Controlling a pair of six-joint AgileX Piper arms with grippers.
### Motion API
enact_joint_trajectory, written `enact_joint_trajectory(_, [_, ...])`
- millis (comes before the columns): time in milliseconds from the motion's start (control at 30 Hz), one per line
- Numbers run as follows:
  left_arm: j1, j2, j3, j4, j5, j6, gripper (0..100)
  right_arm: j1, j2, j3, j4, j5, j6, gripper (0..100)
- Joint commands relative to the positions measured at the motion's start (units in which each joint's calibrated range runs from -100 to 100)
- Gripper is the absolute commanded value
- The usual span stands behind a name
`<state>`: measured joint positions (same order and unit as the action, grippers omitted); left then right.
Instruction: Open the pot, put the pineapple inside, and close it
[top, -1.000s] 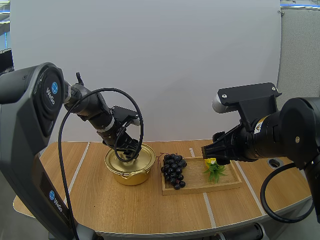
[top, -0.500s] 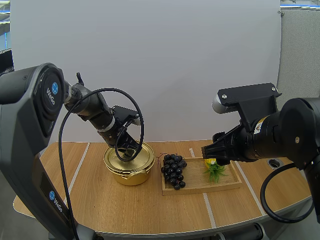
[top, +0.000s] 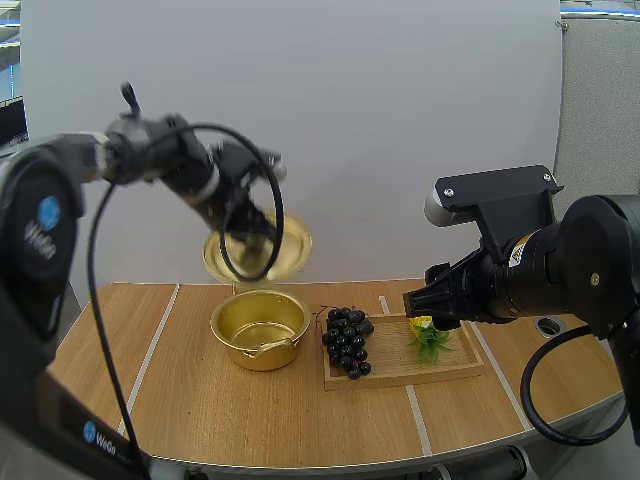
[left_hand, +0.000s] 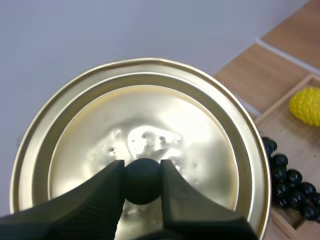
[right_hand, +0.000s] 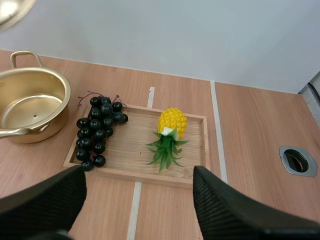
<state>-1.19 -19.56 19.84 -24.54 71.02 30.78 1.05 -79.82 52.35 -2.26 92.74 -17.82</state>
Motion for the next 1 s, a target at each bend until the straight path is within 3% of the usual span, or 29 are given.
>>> enact_joint_trajectory(0, [-0.18,-5.6,-5.5,-1.3,-1.0,-1.1,0,-0.2,0.0,-0.5,-0.3,-0.5,0.3,100])
enact_joint_trajectory(400, [-0.09,-16.6,-27.8,-0.5,-27.5,-3.6,0,-0.2,0.0,-0.5,-0.3,-0.5,0.3,100])
enact_joint_trajectory(667, [-0.09,-16.7,-42.2,-0.4,-30.2,-3.6,0,-0.2,0.0,-0.5,-0.3,-0.5,0.3,100])
enact_joint_trajectory(967, [-0.09,-16.7,-48.9,1.3,-35.0,-3.6,0,-0.2,0.0,-0.5,-0.3,-2.3,0.3,100])
